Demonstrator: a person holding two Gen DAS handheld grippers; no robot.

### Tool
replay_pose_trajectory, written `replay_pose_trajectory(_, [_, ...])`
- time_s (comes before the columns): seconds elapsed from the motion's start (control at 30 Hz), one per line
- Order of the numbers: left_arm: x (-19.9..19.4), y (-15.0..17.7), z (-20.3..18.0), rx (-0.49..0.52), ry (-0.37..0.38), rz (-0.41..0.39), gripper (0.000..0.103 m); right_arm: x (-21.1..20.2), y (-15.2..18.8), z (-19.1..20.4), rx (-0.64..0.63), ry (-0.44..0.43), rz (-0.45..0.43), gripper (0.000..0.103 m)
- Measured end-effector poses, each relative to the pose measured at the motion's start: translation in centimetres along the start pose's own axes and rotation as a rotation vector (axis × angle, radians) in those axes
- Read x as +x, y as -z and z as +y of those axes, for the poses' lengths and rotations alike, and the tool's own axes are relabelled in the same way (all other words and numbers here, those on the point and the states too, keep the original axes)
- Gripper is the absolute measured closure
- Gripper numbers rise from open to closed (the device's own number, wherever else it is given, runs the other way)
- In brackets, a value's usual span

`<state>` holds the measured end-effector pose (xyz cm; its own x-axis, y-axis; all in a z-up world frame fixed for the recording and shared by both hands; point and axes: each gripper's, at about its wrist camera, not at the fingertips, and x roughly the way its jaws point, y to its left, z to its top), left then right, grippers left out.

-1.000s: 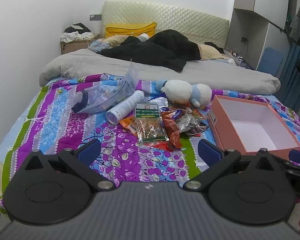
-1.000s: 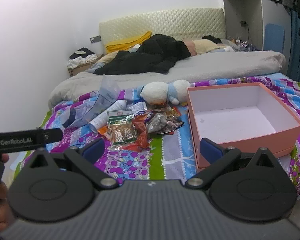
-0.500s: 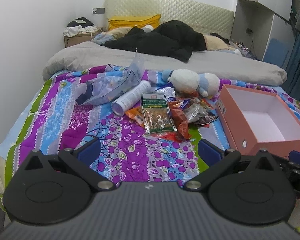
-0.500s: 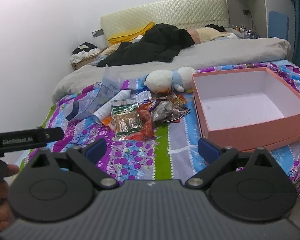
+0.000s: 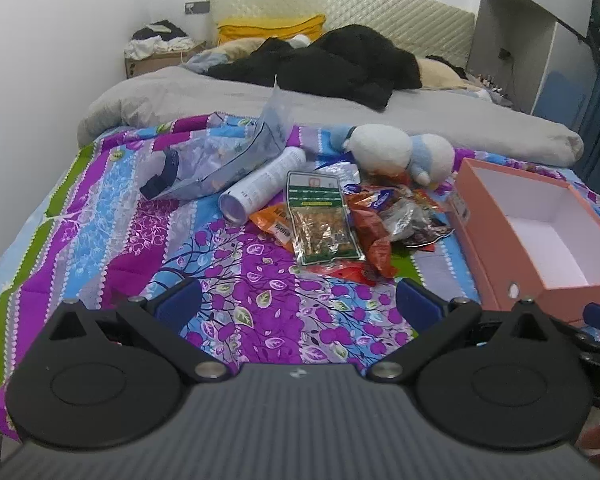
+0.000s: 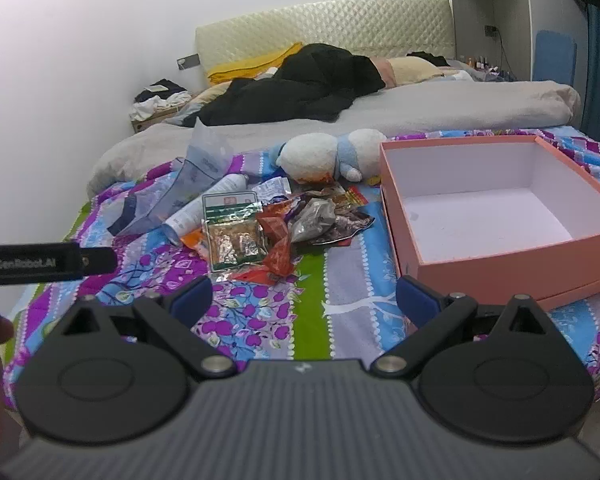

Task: Organize snacks
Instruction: 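Lower the right gripper onto the red-orange sausage packet and close it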

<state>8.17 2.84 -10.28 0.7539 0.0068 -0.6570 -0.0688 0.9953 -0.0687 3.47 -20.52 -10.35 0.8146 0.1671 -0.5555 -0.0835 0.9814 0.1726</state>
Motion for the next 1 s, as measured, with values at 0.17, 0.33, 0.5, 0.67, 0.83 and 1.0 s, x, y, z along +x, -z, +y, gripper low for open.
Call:
replay_pose_trajectory(0.17, [3.5,-0.7,0.4,0.007,0.002,0.019,0.000,2.0,-0.2,0.4,-0.036,-0.011,-0.013,0.003])
replay_pose_trajectory(0.33, [7.7,-1.4,1.4,-0.011,0.018,0.053,0.000,4.9,-0.5,1.1,-0.086,-0.024,0.000,0.004])
replay_pose_trajectory(0.5, [12.7,-2.3,2.4,-0.017,0.038,0.094,0.000,7.9,-1.1,1.7,-0.091,-0.081,0.006,0.006])
replay_pose_trajectory(0.67, [18.4,-3.3,3.1,-0.018,0.063,0.125,0.000,12.1,-1.4,2.6,-0.130,-0.076,0.043,0.030])
replay_pose_trajectory(0.83, [23.7,-4.1,2.9,-0.015,0.114,0.146,0.000,17.1,-1.0,2.4,-0.109,-0.063,0.095,0.036])
replay_pose_trajectory(1.0, [28.1,-4.7,2.5,-0.011,0.153,0.170,0.007,21.8,-0.6,1.9,-0.085,-0.077,0.151,0.038])
